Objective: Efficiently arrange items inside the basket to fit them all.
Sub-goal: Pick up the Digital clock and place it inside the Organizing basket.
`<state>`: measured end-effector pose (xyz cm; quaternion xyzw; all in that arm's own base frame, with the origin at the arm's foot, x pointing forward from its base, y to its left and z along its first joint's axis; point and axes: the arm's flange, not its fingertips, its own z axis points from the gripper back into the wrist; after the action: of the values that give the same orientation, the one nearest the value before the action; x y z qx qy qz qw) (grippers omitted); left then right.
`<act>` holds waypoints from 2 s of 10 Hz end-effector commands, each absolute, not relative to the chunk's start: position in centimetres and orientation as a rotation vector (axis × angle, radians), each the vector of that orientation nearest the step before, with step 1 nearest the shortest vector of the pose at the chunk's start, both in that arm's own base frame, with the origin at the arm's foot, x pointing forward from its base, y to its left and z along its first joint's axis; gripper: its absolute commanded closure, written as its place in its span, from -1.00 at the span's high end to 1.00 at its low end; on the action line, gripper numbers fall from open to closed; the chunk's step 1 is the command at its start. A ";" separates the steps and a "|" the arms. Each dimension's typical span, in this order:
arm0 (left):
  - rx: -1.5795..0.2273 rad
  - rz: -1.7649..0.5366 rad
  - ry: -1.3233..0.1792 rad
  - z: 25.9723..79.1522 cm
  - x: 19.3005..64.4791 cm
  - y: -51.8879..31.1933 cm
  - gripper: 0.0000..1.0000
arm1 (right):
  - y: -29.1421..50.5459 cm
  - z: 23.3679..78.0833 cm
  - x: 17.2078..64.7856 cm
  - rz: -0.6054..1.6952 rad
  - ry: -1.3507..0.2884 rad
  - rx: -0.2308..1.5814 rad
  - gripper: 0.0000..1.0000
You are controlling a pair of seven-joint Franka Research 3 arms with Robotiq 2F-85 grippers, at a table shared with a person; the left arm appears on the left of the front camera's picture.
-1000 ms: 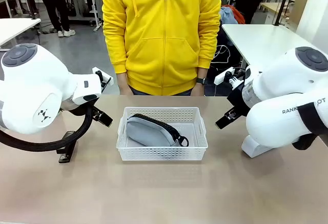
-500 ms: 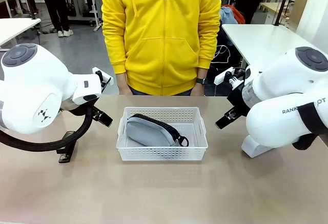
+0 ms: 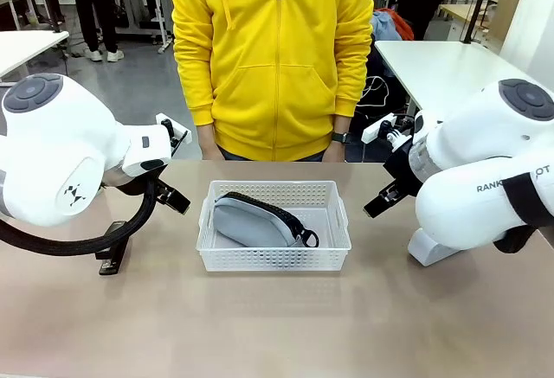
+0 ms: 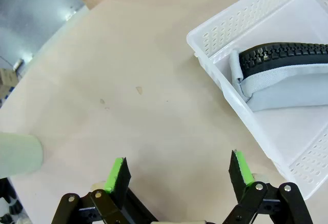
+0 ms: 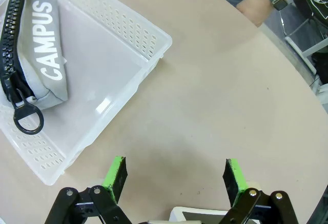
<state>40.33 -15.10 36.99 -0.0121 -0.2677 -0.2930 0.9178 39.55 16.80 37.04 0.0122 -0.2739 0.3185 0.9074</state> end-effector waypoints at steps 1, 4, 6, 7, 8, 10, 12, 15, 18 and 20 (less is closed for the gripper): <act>-0.025 -0.603 -0.551 37.0 40.3 -15.1 1.00 | 16.8 37.1 39.5 0.657 -0.566 0.026 1.00; -0.025 -0.603 -0.551 37.0 40.3 -15.1 1.00 | 16.8 37.1 39.5 0.657 -0.566 0.026 1.00; -0.025 -0.603 -0.551 37.0 40.3 -15.1 1.00 | 16.8 37.1 39.5 0.657 -0.566 0.026 1.00; -0.025 -0.603 -0.551 37.0 40.3 -15.1 1.00 | 16.8 37.1 39.5 0.657 -0.566 0.026 1.00; -0.041 -0.600 -0.547 37.2 40.0 -14.8 1.00 | 16.8 37.0 39.5 0.657 -0.565 0.025 1.00; -0.147 -0.619 -0.427 38.8 38.9 -14.0 1.00 | 16.3 38.8 39.0 0.649 -0.507 0.099 1.00; -0.360 -0.529 -0.258 42.9 37.3 -12.2 1.00 | 13.5 42.2 38.4 0.573 -0.451 0.312 1.00; -0.930 -0.540 -0.284 47.9 34.1 -5.0 1.00 | 5.9 48.4 35.9 0.225 -0.255 0.893 1.00; -1.218 -0.263 -0.491 48.5 32.0 6.9 1.00 | -8.1 48.7 32.5 0.022 -0.435 1.321 1.00; -1.300 -0.086 -0.586 46.0 30.7 11.9 1.00 | -15.0 45.0 29.6 -0.111 -0.550 1.471 1.00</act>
<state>30.03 12.61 47.87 -0.5795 -0.2496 -0.0582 0.7736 29.20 -14.55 48.44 0.6267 -0.2166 -0.0218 0.7482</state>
